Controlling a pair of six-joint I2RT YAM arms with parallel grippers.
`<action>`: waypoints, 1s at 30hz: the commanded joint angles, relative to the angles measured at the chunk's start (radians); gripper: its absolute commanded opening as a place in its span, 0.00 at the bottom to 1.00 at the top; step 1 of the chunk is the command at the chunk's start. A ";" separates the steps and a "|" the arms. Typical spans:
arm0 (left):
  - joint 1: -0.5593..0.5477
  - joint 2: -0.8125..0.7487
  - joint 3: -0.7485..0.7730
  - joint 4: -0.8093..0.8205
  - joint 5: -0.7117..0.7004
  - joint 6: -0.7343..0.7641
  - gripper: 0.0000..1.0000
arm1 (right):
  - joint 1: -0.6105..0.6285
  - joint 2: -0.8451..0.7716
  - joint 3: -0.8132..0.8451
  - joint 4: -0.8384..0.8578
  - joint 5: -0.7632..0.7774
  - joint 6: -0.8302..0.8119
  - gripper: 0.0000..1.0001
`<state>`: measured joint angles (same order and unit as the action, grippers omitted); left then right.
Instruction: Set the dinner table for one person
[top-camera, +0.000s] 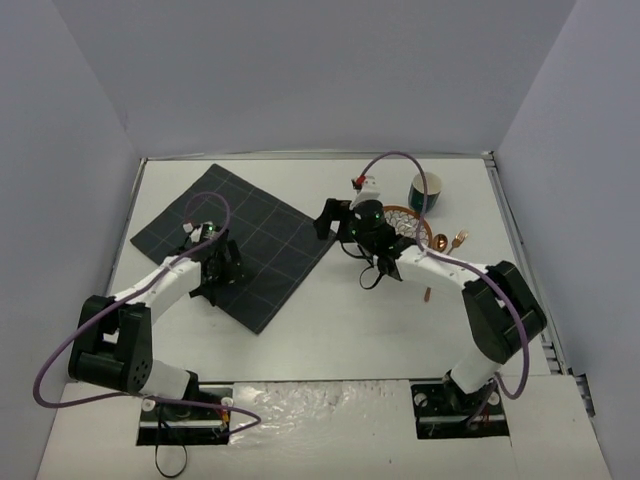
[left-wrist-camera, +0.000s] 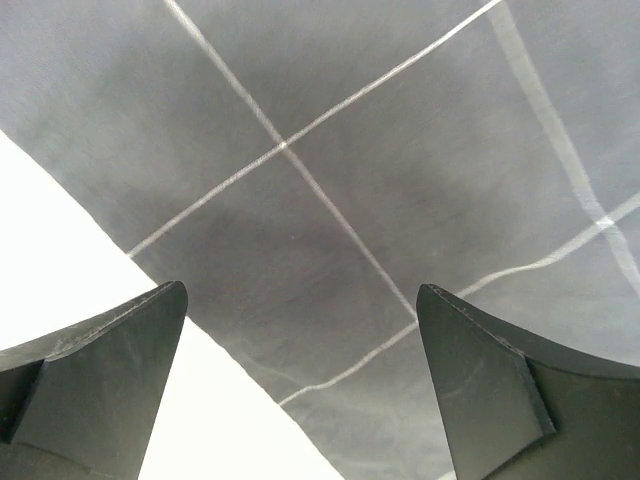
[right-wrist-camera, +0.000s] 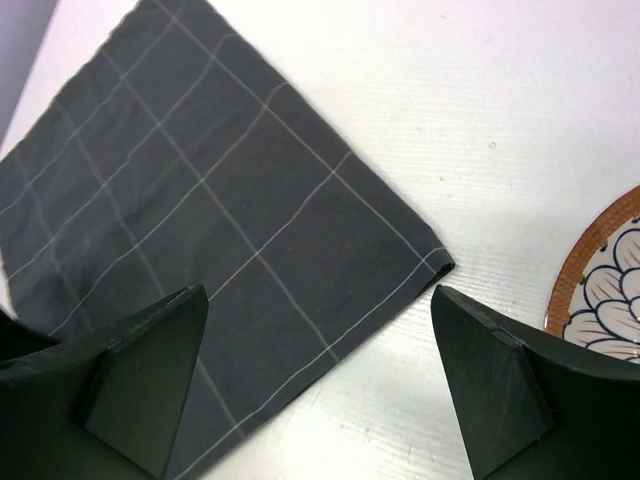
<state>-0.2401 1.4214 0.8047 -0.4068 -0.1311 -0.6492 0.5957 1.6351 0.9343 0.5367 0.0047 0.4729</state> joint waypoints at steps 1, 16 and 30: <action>0.024 -0.050 0.155 0.008 0.029 0.092 0.97 | -0.026 -0.187 0.015 -0.081 -0.051 -0.073 0.92; 0.151 0.201 0.316 0.203 0.193 0.133 0.97 | -0.140 -0.551 -0.223 -0.220 -0.018 -0.068 1.00; 0.198 0.323 0.381 0.074 0.133 0.088 0.97 | -0.265 -0.585 -0.318 -0.227 -0.066 0.037 1.00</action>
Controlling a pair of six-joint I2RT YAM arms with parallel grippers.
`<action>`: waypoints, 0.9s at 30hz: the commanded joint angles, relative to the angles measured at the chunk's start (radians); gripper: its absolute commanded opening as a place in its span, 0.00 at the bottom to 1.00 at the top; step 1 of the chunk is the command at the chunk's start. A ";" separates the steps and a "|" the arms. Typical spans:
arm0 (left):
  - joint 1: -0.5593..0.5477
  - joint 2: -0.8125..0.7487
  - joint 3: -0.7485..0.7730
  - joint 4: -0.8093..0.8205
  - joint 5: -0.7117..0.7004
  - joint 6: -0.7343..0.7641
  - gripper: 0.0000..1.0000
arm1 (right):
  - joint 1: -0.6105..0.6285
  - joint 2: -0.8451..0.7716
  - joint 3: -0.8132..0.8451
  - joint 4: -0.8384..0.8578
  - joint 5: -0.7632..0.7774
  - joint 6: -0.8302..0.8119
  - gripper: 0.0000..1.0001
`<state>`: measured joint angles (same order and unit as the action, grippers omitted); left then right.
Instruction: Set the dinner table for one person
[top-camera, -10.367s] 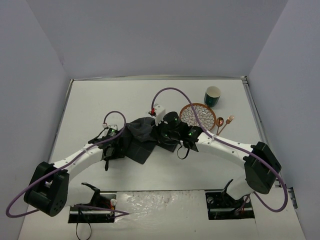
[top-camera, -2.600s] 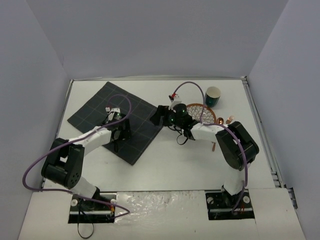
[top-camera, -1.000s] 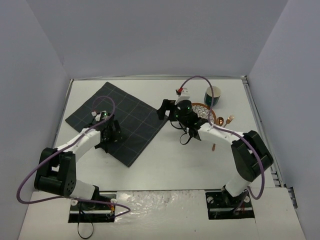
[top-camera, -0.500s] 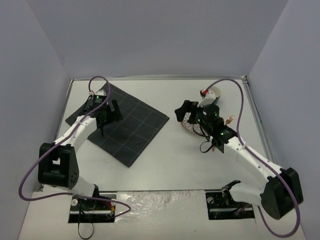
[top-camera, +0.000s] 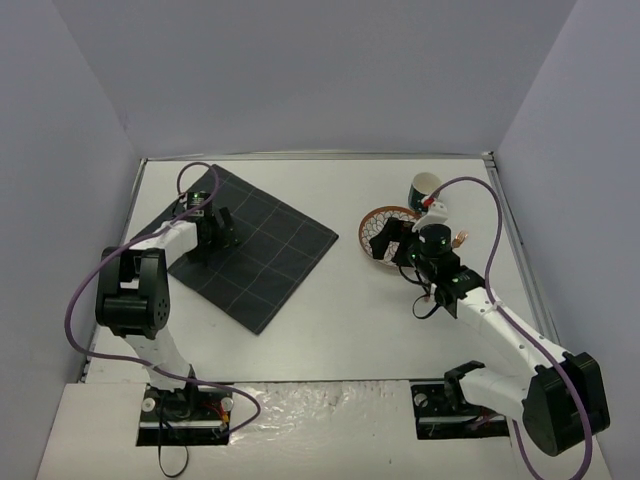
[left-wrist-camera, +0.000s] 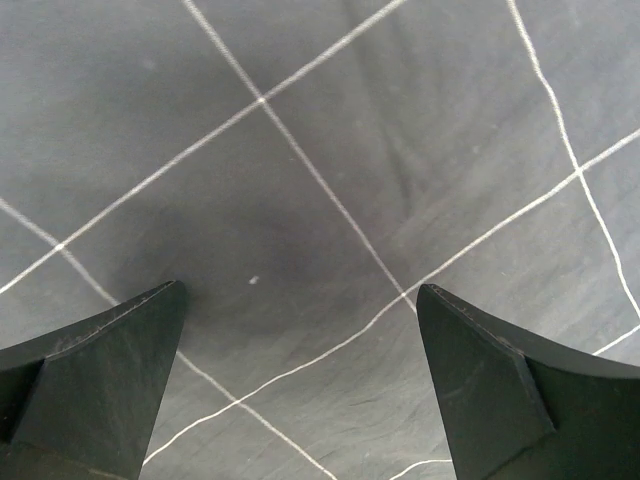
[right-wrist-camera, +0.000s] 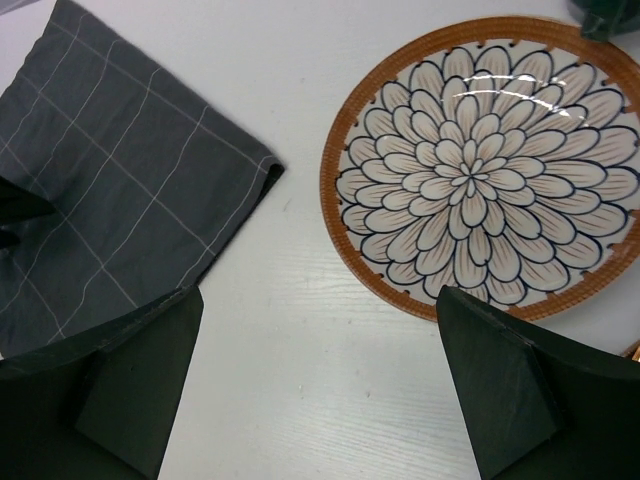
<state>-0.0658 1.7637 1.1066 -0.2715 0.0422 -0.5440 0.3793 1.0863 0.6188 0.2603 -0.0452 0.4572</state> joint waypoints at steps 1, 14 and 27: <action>0.025 -0.027 0.089 -0.075 -0.053 -0.014 0.97 | -0.062 -0.036 -0.008 0.048 -0.019 0.070 1.00; 0.027 -0.429 0.160 -0.269 0.006 0.147 0.97 | -0.361 0.107 -0.068 0.112 -0.236 0.280 1.00; 0.027 -0.826 -0.189 -0.201 0.020 0.240 0.97 | -0.375 0.251 -0.064 0.120 -0.120 0.350 0.91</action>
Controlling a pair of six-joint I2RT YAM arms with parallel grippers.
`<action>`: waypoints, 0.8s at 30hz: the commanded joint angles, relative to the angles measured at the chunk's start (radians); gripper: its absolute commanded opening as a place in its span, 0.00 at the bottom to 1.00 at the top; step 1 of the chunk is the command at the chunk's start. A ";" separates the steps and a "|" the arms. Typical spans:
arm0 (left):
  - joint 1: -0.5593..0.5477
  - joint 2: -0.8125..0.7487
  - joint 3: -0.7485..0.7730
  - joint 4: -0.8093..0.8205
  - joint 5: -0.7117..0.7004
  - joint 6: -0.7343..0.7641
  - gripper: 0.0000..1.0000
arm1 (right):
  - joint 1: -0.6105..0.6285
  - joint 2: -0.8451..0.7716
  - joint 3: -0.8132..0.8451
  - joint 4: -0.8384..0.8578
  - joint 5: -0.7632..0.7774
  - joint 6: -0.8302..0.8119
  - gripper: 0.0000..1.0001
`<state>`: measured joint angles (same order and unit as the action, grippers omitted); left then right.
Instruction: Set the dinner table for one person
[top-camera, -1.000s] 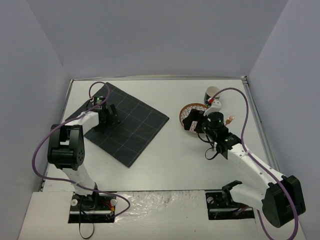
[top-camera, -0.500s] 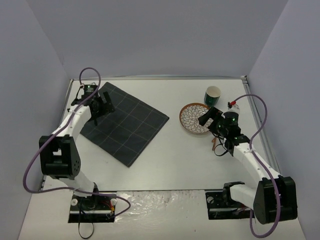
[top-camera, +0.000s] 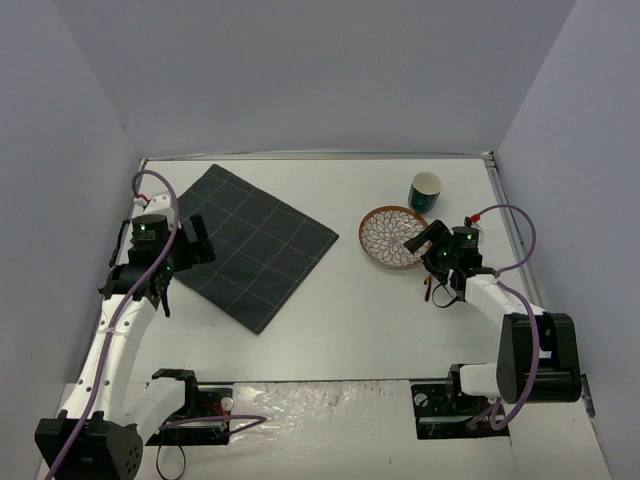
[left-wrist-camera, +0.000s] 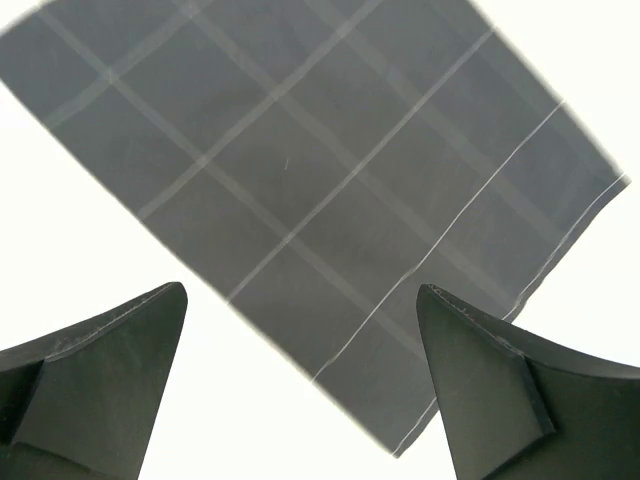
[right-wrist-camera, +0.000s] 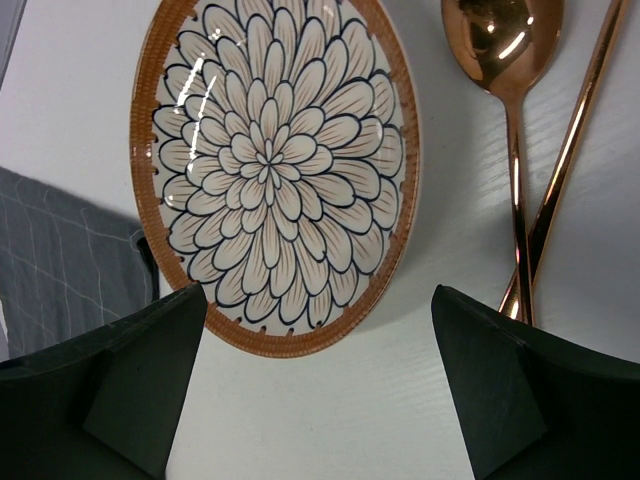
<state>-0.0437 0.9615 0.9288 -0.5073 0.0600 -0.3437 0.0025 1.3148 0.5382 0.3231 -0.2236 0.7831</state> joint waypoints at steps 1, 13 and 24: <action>0.004 -0.027 -0.013 0.033 0.000 0.040 0.97 | 0.002 0.035 0.019 0.061 0.062 0.024 0.90; 0.005 -0.020 -0.006 0.030 0.009 0.045 0.97 | 0.002 0.216 0.022 0.255 0.038 0.069 0.59; 0.006 -0.016 -0.004 0.031 0.006 0.047 0.97 | 0.002 0.200 0.000 0.232 0.098 0.066 0.02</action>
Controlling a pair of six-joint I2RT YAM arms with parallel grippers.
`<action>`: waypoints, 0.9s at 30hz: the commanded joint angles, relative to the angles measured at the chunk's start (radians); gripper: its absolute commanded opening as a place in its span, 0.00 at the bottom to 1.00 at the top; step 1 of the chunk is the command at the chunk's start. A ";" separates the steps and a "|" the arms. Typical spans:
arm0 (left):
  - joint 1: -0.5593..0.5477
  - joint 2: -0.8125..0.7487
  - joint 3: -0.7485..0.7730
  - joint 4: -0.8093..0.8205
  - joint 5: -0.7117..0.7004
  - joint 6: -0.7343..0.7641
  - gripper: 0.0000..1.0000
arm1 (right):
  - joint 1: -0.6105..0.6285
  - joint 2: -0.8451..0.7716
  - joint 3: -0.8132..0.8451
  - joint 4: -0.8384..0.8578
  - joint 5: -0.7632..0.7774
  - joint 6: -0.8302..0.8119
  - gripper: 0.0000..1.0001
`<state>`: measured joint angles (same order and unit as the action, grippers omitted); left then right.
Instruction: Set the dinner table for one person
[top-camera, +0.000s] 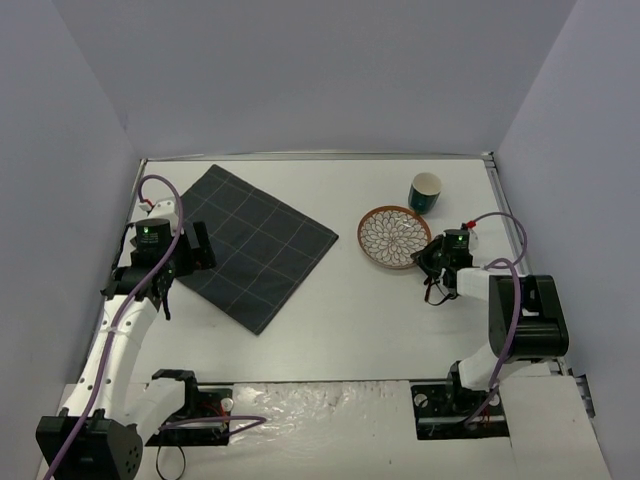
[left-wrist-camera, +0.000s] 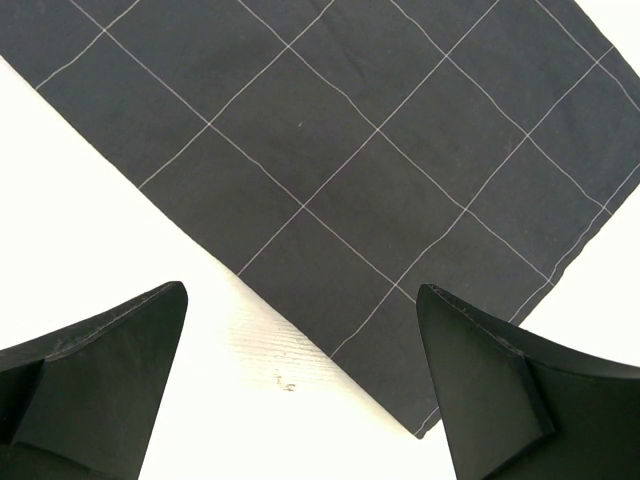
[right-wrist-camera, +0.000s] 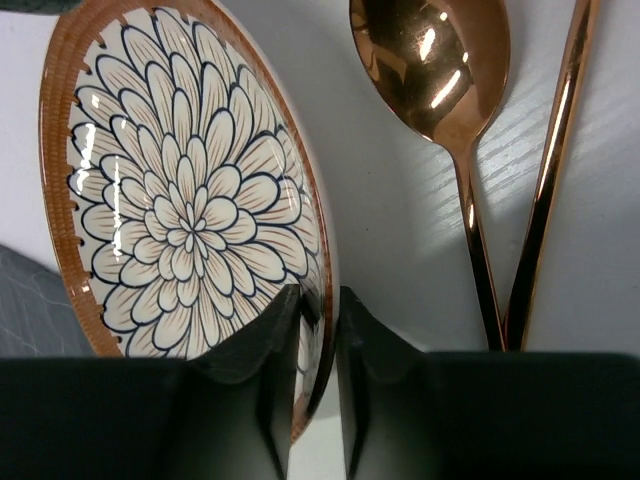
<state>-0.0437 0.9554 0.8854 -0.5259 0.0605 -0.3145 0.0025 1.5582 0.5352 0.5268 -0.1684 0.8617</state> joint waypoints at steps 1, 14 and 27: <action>0.005 -0.009 0.039 0.051 0.012 0.020 0.97 | 0.002 -0.049 0.002 0.016 0.043 -0.019 0.00; 0.002 -0.034 0.037 0.064 0.059 0.029 0.97 | 0.051 -0.331 0.074 -0.217 -0.166 -0.081 0.00; 0.002 -0.055 0.032 0.061 0.037 0.025 0.97 | 0.417 -0.015 0.549 -0.118 -0.203 -0.030 0.00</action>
<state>-0.0437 0.9248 0.8856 -0.5146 0.1073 -0.2985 0.3252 1.4579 0.8998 0.1892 -0.3032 0.7714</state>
